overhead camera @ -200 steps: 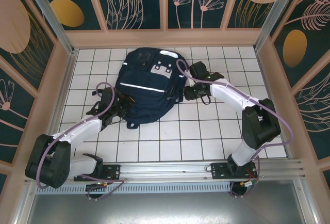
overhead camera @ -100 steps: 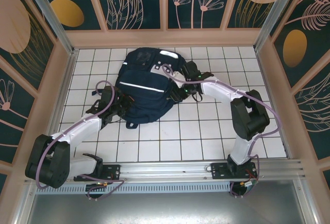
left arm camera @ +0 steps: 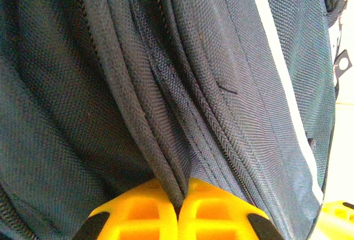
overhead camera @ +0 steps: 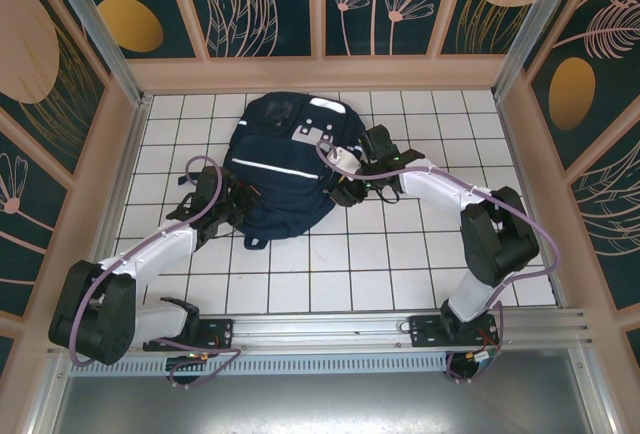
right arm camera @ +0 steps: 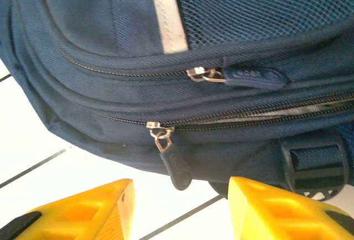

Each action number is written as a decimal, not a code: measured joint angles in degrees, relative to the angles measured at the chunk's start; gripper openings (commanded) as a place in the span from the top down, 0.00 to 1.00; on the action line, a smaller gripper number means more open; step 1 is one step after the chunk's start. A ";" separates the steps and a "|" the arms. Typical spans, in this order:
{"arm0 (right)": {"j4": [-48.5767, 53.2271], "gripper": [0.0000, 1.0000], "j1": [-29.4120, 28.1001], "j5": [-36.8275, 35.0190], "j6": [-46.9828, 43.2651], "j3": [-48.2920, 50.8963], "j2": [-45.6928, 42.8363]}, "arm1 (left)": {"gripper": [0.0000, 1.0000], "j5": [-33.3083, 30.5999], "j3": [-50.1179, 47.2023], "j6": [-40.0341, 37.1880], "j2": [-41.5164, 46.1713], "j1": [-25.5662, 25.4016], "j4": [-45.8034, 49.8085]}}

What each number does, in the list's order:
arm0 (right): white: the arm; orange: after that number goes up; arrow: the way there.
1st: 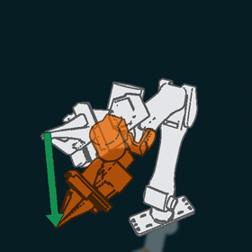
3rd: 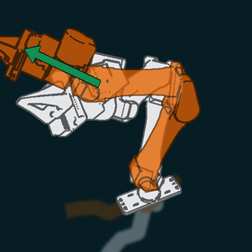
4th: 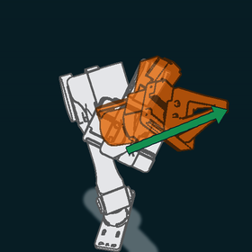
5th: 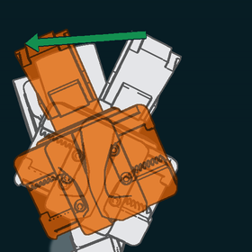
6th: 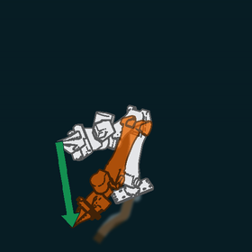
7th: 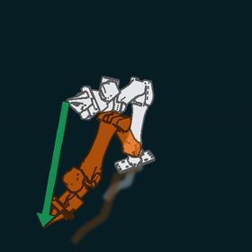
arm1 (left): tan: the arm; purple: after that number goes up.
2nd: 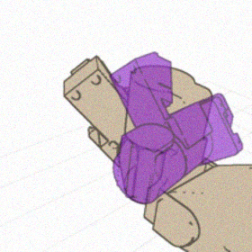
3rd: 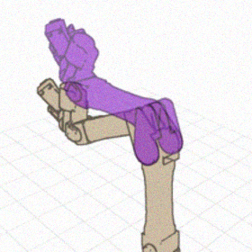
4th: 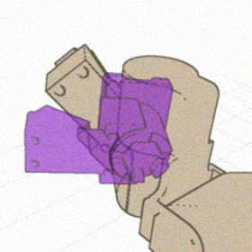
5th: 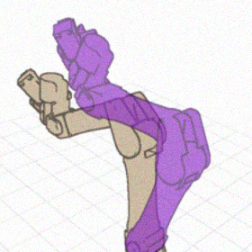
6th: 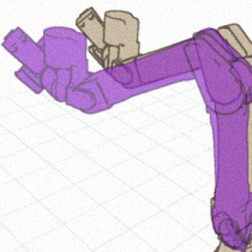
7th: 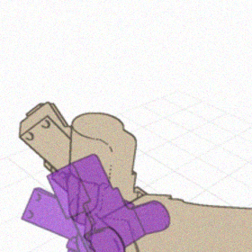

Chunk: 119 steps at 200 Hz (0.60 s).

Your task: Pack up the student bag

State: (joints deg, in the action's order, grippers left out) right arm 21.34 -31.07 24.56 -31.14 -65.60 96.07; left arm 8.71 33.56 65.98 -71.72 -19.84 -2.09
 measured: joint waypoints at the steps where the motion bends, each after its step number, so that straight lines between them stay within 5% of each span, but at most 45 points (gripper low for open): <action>1: 0.00 0.51 0.00 0.02 -0.02 0.00 0.00 | 1.00 0.00 0.00 0.00 0.00 0.00 0.02; 92: -0.20 0.63 -1.05 1.09 -0.48 -1.66 5.49 | 1.00 0.02 0.00 0.02 0.00 0.00 0.00; 119: -0.66 0.93 -1.29 0.28 -0.33 -1.66 6.36 | 1.00 0.02 0.00 0.02 0.00 0.00 0.00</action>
State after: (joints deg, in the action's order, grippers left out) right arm 20.69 -32.36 24.84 -31.46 -67.26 102.43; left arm 8.73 33.56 66.00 -71.72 -19.84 -2.09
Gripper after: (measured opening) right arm 0.190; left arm 0.054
